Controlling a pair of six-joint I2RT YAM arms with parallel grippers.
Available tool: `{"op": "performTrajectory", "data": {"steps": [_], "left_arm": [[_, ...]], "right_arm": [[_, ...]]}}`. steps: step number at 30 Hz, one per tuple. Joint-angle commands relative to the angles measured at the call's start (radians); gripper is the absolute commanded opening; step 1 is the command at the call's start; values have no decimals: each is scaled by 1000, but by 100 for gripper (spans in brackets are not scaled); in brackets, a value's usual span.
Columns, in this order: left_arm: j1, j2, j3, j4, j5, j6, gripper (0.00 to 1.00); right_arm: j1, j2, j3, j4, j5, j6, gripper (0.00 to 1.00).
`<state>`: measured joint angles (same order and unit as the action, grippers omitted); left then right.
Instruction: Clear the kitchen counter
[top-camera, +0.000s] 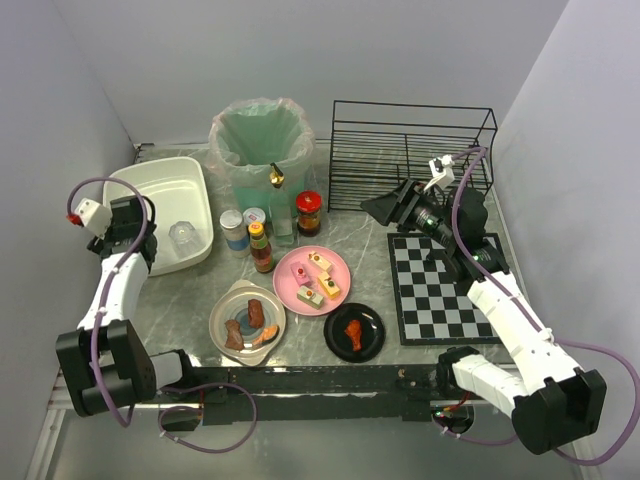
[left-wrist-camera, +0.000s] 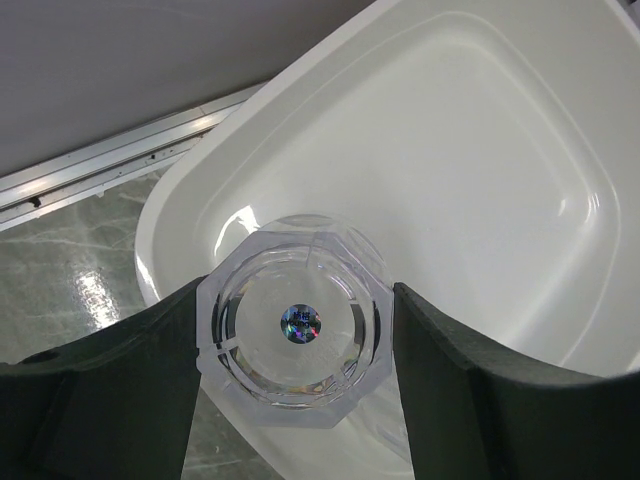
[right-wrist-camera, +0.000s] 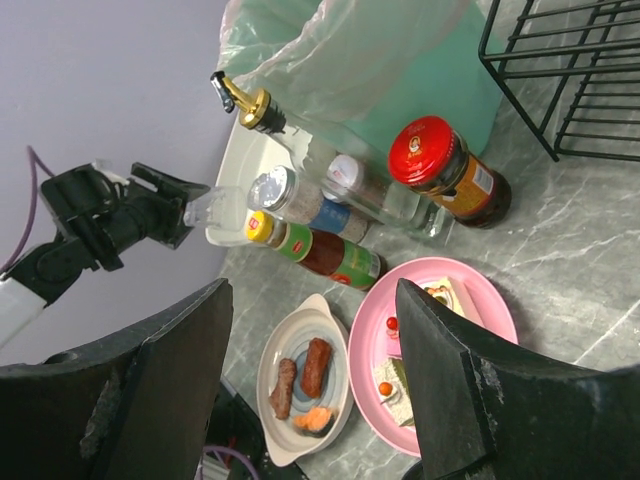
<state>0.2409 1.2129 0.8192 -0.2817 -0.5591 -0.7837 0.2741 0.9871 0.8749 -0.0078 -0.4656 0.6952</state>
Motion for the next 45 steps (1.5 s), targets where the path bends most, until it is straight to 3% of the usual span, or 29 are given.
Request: {"op": "performTrajectory", "data": {"steps": [1, 6, 17, 20, 22, 25, 30, 34, 45], "left_arm": [[-29, 16, 14, 67, -56, -5, 1], [-81, 53, -5, 101, -110, 12, 10], [-112, 158, 15, 67, -188, -11, 15], [-112, 165, 11, 75, -188, -14, 28], [-112, 171, 9, 79, -182, -12, 46], [-112, 178, 8, 82, -177, -14, 61], [-112, 185, 3, 88, -165, -15, 77], [-114, 180, 3, 84, -157, -20, 97], [-114, 93, 44, -5, -154, -51, 99]], "right_arm": [[-4, 5, -1, 49, -34, 10, 73], [-6, -1, -11, 46, -30, 7, 73], [-6, 2, -8, 37, -38, 7, 73], [-6, 2, -7, 38, -39, 7, 73], [-4, 2, -7, 35, -36, 4, 73], [-6, 5, -7, 35, -39, 6, 73], [-7, 9, -7, 34, -39, 6, 73], [-6, 5, -7, 31, -38, 3, 73], [-6, -10, 16, -32, 7, -43, 73]]}}
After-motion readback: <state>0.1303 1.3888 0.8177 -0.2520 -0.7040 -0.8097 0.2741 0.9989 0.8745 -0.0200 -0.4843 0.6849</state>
